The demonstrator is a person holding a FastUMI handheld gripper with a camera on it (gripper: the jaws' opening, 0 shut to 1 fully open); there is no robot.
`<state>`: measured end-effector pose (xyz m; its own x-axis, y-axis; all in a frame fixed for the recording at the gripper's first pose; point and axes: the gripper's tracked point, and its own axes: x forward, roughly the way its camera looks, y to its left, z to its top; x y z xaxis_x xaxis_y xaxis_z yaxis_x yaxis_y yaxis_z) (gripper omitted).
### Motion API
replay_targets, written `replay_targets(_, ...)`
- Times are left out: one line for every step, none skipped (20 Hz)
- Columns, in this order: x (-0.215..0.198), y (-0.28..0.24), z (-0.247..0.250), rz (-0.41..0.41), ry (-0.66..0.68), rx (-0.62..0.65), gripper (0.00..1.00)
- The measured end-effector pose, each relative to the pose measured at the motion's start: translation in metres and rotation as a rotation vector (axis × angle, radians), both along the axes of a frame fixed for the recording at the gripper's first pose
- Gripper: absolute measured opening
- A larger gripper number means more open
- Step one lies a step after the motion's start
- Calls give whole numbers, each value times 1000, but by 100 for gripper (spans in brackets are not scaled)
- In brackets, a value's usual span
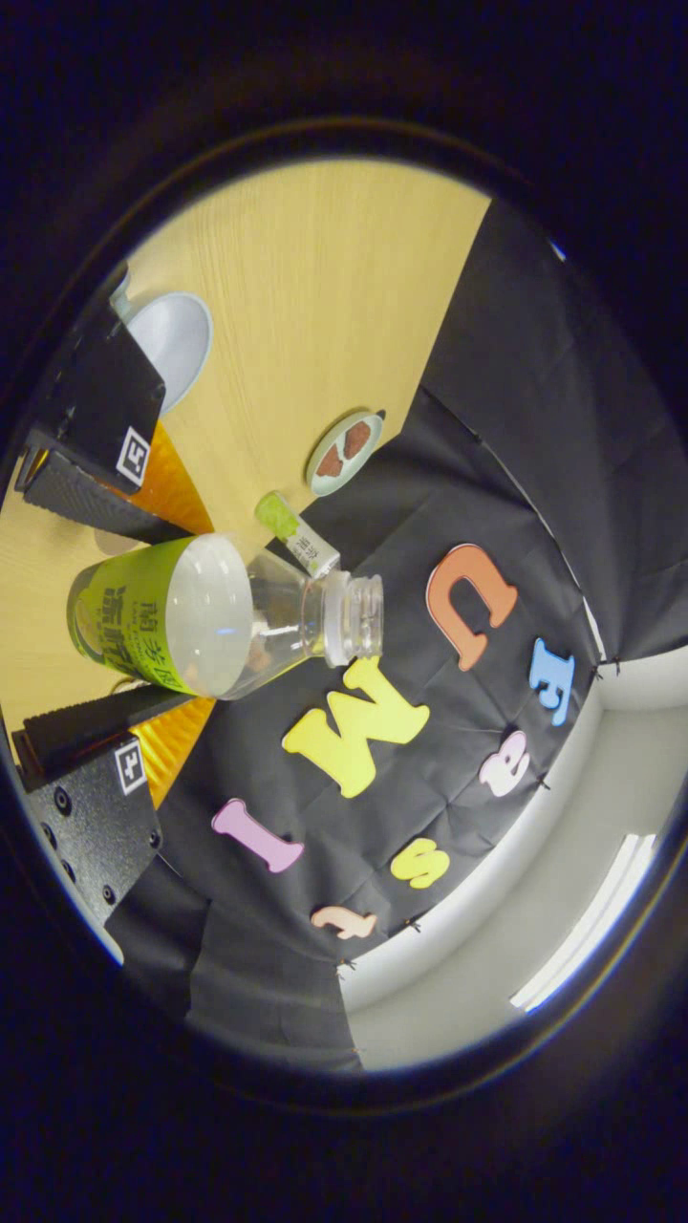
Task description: Take the bottle from table, then pour the juice into the cup, finally place the bottle on the coaster
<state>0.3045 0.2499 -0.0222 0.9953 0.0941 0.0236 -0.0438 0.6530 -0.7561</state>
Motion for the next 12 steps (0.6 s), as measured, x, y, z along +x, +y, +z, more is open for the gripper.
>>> replay_targets(6, -2, -3, 9, 20, 23, 81)
replay_targets(13, -2, -7, 20, 48, 53, 81)
replay_targets(18, -2, -9, 37, 76, 95, 81)
replay_targets(23, 0, -9, 58, 103, 148, 81)
replay_targets(27, 1, -10, 81, 131, 203, 82)
replay_targets(32, -1, -12, 96, 161, 256, 81)
replay_targets(36, -2, -13, 107, 188, 303, 81)
replay_targets(40, -3, -12, 121, 209, 355, 81)
replay_targets(42, -3, -14, 133, 234, 401, 81)
replay_targets(47, -3, -13, 146, 254, 443, 82)
replay_targets(51, -3, -13, 160, 268, 481, 82)
replay_targets(52, -4, -13, 182, 286, 515, 81)
